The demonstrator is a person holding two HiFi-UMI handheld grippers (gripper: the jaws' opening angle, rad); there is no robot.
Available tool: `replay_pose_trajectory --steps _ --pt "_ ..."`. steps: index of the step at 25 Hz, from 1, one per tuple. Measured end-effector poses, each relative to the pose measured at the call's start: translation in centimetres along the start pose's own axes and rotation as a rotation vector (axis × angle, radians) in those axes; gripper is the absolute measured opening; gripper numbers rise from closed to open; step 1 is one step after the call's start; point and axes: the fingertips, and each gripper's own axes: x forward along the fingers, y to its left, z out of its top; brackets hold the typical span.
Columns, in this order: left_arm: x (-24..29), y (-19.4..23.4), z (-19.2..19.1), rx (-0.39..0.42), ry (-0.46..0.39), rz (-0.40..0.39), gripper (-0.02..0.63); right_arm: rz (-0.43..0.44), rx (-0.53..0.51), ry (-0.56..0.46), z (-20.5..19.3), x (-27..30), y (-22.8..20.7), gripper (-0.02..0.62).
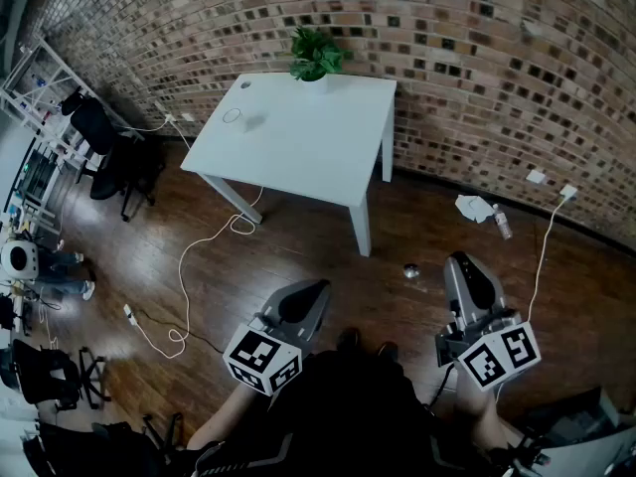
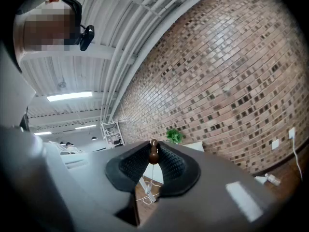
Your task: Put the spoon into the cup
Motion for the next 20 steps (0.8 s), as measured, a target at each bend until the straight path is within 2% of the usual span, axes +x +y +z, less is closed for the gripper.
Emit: replay_pose_trajectory --steps 4,7,10,15,20 --pt "-0.6 -0.7 -0.3 0.0 -0.005 -0.003 -0.008 0.024 0.025 0.037 -1.3 1.1 0.1 0.054" --pt "-2.1 0.4 -0.4 0.021 -0.038 0.008 -0.008 0.049 0.018 0.047 -2.1 2.7 1.6 0.054" --pt "-4.1 3.3 -0.8 -0.009 -0.068 0.034 -0.008 0.075 -0.036 0.05 -2.7 4.5 4.7 0.054" --pt "-8.3 8.0 -1.7 -0.034 -0.102 -0.002 -0.008 0.049 -0.045 0.049 -4.5 7.9 9.4 0.054" --pt "-14.5 16.4 -2.4 -0.023 -0.142 -0.001 -0.008 0.05 -0.095 0.035 -6.0 12.2 16.9 0.054"
